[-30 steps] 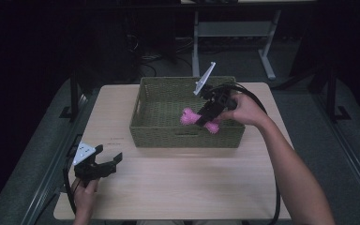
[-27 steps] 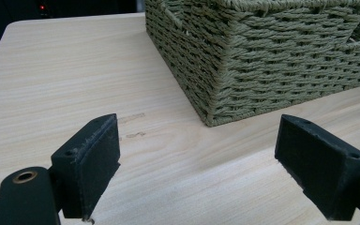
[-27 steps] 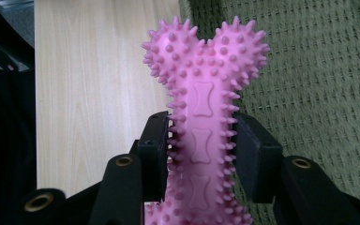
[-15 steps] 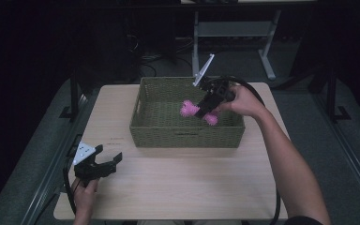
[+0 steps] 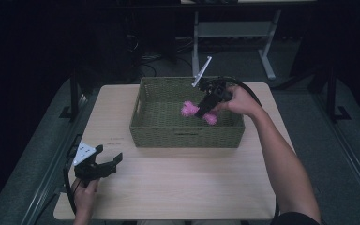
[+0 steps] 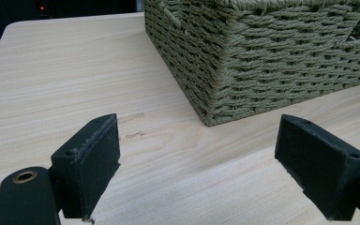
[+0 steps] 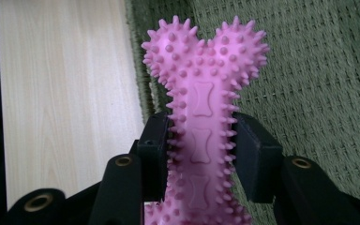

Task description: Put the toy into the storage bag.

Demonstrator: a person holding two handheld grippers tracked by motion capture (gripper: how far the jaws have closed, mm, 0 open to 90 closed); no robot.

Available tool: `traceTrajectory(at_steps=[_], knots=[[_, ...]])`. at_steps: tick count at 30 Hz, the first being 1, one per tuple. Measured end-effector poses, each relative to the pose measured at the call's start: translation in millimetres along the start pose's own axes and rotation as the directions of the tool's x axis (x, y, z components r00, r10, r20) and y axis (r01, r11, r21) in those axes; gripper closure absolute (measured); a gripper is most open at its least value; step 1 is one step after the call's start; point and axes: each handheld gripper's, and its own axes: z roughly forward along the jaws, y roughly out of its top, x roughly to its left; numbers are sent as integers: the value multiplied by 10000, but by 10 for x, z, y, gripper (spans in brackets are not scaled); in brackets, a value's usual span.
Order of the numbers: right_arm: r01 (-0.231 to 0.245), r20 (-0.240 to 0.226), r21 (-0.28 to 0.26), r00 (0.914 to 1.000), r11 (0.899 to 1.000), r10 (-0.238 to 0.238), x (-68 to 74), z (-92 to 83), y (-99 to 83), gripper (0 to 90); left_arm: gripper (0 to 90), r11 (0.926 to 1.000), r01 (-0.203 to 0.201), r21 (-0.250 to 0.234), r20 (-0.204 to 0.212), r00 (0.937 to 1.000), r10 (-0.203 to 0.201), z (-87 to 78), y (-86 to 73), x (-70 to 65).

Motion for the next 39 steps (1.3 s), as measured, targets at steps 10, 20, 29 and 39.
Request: traceTrajectory(at_steps=[10,20,29,39], knots=[[-170,-47,75,9998,9998,171,-103,99,-13,578,139,10000,20,-39,-17,10000,-20,-2,0,5],[-442,-147,112,9989,9990,444,-185,193,-62,577,139,10000,26,-27,7,10000,-26,-2,0,8],[-512,-229,173,9984,9985,516,-223,285,-58,576,139,10000,25,-26,-3,10000,-25,-5,0,8],[-698,-390,242,9967,9973,708,-259,410,-117,576,138,10000,30,-35,13,10000,-30,-7,0,10]])
